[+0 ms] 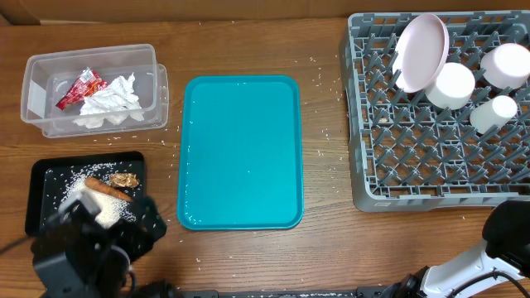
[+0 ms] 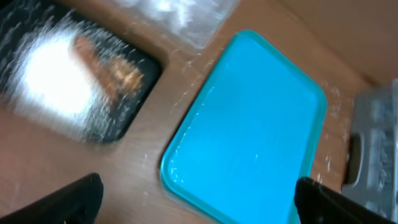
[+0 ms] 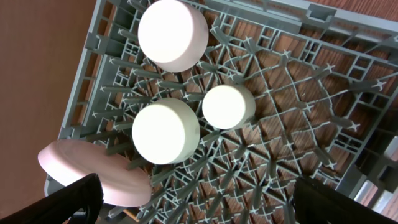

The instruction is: Sort waste into correct bins and load items into the dishwasher

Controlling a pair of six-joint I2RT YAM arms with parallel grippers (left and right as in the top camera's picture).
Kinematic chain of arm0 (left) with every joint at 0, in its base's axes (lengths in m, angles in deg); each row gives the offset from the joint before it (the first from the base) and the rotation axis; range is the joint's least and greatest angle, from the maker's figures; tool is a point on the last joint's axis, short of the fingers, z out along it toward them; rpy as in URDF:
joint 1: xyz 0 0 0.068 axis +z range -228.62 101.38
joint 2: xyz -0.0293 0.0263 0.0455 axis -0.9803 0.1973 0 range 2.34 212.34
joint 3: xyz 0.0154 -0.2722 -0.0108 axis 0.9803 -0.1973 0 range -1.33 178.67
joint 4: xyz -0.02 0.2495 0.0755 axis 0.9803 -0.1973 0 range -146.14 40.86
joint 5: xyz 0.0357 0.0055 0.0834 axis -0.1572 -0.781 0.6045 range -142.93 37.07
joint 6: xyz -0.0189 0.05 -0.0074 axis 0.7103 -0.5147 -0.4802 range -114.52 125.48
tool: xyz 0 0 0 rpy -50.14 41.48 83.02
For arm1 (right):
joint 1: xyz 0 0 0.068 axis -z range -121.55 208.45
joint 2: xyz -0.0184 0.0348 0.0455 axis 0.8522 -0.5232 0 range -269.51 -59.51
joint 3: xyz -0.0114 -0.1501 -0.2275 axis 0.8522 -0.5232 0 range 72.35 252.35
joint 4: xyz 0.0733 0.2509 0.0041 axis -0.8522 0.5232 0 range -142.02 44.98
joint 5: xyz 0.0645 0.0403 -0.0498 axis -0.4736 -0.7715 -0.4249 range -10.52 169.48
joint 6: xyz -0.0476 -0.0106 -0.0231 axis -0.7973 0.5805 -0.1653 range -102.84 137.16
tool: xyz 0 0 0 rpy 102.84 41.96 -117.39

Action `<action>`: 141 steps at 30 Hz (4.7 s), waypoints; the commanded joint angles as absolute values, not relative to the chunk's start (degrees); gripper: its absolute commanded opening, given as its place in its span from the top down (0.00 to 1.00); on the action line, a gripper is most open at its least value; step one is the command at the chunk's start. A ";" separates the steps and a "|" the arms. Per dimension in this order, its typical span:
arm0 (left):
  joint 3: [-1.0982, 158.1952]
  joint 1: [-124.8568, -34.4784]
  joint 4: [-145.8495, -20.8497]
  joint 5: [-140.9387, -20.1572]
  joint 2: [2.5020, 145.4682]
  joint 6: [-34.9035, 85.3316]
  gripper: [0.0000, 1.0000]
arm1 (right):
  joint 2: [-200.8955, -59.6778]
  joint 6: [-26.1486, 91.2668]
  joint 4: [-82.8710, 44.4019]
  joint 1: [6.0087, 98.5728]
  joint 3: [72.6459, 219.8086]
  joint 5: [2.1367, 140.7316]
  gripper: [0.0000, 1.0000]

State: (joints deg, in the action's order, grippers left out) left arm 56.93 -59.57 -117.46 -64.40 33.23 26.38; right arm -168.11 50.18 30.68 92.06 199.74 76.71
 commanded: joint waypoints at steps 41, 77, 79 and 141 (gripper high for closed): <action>-1.08 -75.37 -53.29 -58.52 2.52 5.25 0.00 | -167.85 50.39 30.63 91.95 199.92 76.36 0.00; -1.05 -75.37 -53.13 -58.30 2.59 5.25 0.00 | -167.85 50.39 30.63 91.95 199.92 76.36 0.00; -1.05 -75.37 -53.13 -58.30 2.59 5.25 0.00 | -167.94 50.39 30.63 91.95 199.92 76.36 0.00; -1.05 -75.37 -53.13 -58.30 2.59 5.25 0.00 | -82.87 46.66 -61.82 62.99 75.60 79.34 0.00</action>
State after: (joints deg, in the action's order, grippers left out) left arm -0.66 -74.91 -53.20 -58.84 3.25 6.34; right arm -87.52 47.97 -61.15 63.60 78.33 79.66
